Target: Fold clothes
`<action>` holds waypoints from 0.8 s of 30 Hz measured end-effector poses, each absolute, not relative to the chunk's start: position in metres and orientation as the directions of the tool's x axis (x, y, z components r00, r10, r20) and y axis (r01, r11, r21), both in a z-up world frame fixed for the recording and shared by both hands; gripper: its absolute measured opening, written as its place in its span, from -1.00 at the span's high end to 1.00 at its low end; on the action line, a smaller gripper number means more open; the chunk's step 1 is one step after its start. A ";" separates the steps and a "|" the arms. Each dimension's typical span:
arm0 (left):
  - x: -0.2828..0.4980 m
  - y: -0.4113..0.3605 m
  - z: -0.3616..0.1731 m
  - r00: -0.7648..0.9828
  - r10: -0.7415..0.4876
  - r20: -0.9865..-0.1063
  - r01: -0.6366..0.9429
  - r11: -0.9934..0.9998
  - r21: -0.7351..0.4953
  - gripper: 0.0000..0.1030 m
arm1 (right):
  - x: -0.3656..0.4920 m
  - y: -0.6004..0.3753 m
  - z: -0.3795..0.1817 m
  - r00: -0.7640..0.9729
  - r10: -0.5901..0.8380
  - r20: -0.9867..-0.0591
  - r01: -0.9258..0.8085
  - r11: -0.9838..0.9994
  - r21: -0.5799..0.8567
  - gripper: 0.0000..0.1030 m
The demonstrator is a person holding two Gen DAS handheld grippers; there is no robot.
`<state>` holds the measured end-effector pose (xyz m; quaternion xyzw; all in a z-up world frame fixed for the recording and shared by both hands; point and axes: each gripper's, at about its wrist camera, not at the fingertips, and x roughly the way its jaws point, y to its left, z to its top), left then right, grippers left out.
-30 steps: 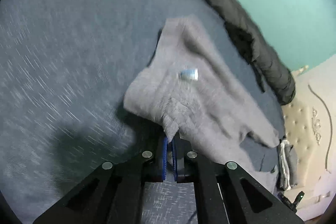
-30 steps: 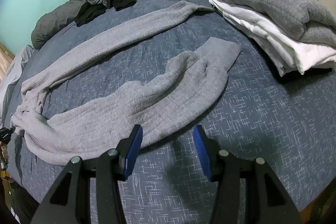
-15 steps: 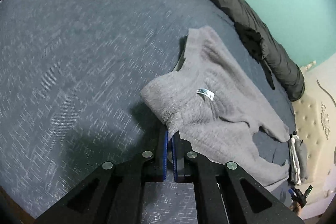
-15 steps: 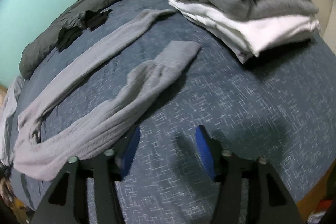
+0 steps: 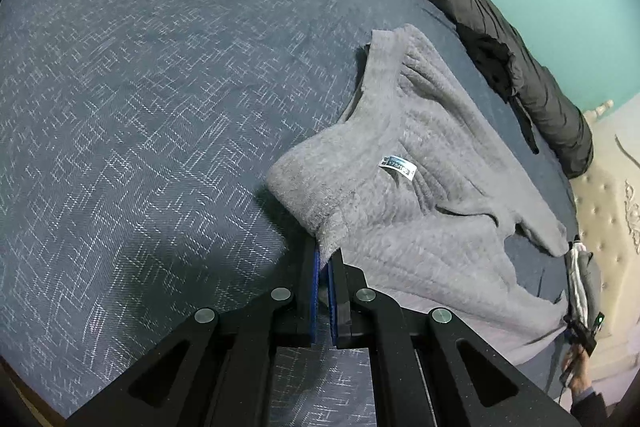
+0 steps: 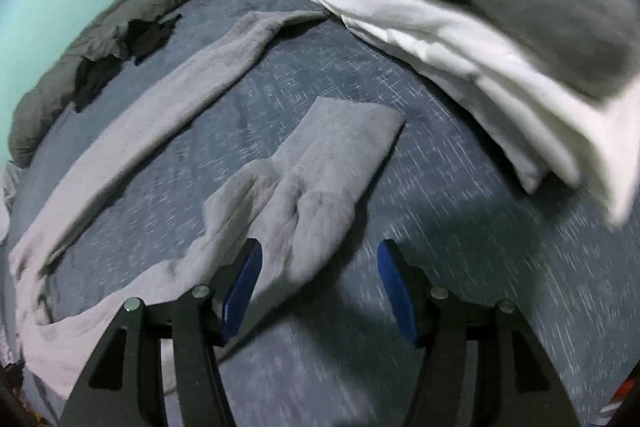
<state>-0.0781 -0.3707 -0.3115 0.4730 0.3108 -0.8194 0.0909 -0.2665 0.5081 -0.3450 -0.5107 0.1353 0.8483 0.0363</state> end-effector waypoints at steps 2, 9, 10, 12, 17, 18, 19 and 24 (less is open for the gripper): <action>-0.079 -0.370 -0.312 -0.530 0.141 -0.836 0.445 -0.794 -0.415 0.93 | -0.275 0.504 -0.358 -0.445 -0.055 -0.894 -0.200 -0.967 0.158 0.00; -0.075 -0.367 -0.303 -0.535 0.145 -0.832 0.426 -0.804 -0.415 0.93 | -0.251 0.504 -0.323 -0.576 -0.041 -0.816 -0.137 -0.980 0.146 0.87; -0.074 -0.367 -0.301 -0.537 0.146 -0.831 0.423 -0.805 -0.415 0.93 | -0.243 0.507 -0.310 -0.613 -0.039 -0.789 -0.127 -0.981 0.147 0.87; -0.072 -0.366 -0.298 -0.540 0.149 -0.828 0.416 -0.808 -0.416 0.93 | -0.227 0.513 -0.295 -0.642 -0.026 -0.767 -0.109 -0.986 0.125 0.87; -0.062 -0.367 -0.303 -0.529 0.161 -0.833 0.421 -0.803 -0.422 0.93 | -0.182 0.533 -0.304 -0.621 -0.007 -0.783 -0.106 -0.990 0.093 0.87; -0.060 -0.367 -0.305 -0.524 0.162 -0.836 0.424 -0.802 -0.421 0.93 | -0.175 0.537 -0.313 -0.601 -0.005 -0.799 -0.117 -0.989 0.094 0.87; -0.059 -0.367 -0.308 -0.517 0.163 -0.840 0.429 -0.800 -0.419 0.93 | -0.169 0.541 -0.322 -0.580 -0.003 -0.814 -0.129 -0.987 0.095 0.87; -0.059 -0.364 -0.320 -0.490 0.163 -0.856 0.443 -0.799 -0.406 0.93 | -0.138 0.554 -0.357 -0.488 -0.085 -0.869 -0.135 -0.976 0.171 0.75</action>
